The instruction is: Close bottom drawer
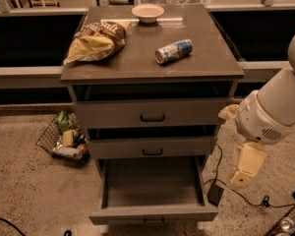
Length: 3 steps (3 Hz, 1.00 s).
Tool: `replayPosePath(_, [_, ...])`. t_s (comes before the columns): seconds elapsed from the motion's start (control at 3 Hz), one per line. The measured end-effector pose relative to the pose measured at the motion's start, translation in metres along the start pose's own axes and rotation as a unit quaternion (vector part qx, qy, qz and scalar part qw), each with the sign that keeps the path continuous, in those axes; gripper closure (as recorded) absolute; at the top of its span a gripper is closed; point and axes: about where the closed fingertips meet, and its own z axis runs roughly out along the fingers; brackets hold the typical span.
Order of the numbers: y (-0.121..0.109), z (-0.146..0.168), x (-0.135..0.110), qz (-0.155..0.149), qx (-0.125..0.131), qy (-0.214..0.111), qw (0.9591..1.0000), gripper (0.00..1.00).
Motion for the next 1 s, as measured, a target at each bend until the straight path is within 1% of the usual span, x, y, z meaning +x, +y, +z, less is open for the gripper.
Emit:
replayPosePath(0.33, [0.001, 0.003, 0.001, -0.002, -0.004, -0.002, 1.0, 0.0])
replayPosePath(0.67, [0.008, 0.036, 0.016, -0.016, -0.026, -0.007, 0.9995, 0.0])
replayPosePath(1.0, [0.028, 0.104, 0.046, -0.038, -0.065, -0.028, 0.9968, 0.0])
